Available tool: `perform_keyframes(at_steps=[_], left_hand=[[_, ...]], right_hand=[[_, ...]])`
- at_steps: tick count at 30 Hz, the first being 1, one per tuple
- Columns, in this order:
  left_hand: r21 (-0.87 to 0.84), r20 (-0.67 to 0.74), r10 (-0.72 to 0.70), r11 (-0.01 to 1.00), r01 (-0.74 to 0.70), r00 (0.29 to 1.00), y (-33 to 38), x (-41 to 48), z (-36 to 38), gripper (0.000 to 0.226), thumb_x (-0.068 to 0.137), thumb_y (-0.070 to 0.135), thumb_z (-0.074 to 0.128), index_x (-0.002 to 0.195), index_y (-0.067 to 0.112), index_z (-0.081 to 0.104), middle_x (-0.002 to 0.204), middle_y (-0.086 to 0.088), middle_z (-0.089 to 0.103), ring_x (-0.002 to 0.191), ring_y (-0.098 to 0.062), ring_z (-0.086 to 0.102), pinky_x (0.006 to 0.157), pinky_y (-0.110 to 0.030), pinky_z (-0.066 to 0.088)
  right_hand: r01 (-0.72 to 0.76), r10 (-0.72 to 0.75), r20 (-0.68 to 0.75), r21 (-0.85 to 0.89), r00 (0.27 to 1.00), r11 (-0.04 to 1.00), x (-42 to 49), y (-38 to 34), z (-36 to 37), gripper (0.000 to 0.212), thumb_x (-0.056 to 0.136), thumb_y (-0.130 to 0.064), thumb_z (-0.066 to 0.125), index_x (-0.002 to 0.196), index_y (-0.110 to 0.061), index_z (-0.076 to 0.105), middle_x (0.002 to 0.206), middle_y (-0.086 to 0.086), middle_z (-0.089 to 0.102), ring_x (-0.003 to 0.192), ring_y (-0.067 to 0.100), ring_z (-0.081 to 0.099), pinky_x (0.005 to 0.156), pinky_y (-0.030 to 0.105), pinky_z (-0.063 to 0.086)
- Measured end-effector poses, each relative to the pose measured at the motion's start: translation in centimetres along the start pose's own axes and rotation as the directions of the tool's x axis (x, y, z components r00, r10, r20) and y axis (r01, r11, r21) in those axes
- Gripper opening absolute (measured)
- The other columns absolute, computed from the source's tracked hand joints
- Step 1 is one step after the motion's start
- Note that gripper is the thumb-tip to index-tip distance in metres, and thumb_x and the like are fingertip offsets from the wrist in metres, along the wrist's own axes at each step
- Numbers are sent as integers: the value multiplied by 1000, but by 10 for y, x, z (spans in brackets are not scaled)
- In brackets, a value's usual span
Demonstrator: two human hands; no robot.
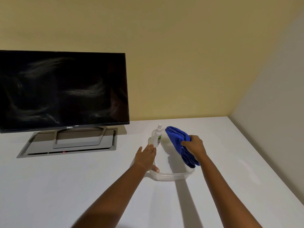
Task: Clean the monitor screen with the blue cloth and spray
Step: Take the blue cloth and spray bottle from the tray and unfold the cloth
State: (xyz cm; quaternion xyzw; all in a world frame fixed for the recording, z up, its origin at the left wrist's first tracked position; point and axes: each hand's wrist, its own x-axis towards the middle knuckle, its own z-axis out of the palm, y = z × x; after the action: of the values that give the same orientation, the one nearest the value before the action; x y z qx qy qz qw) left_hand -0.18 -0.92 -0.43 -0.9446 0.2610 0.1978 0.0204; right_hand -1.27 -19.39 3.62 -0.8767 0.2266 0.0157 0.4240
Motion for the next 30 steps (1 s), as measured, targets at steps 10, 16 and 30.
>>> perform_keyframes(at_steps=[10,16,30], left_hand=[[-842,-81,-159,539,18,984,-7,-7,-16,54,95,48,29,132,13,46,137,-11,49,124,-28,46,102,-36,37],[-996,-88,-493,51,-72,865,-35,-10,-49,56,92,55,24,95,12,59,99,-8,63,100,-28,56,87,-36,41],[-973,-228,-534,164,-165,814,-92,-44,-44,13,86,5,50,74,5,54,66,-13,53,62,-24,49,58,-29,36]], right_hand=[[320,-316,-130,12,940,947,-55,-44,-6,13,80,-3,53,89,-4,62,68,6,55,60,20,46,53,25,35],[479,-477,-75,6,876,878,-90,-58,32,38,81,-3,51,116,-14,60,93,2,68,77,18,59,63,19,37],[590,-538,296,-127,790,797,-107,-28,116,51,98,-27,42,145,-22,25,155,-4,23,140,10,26,109,18,23]])
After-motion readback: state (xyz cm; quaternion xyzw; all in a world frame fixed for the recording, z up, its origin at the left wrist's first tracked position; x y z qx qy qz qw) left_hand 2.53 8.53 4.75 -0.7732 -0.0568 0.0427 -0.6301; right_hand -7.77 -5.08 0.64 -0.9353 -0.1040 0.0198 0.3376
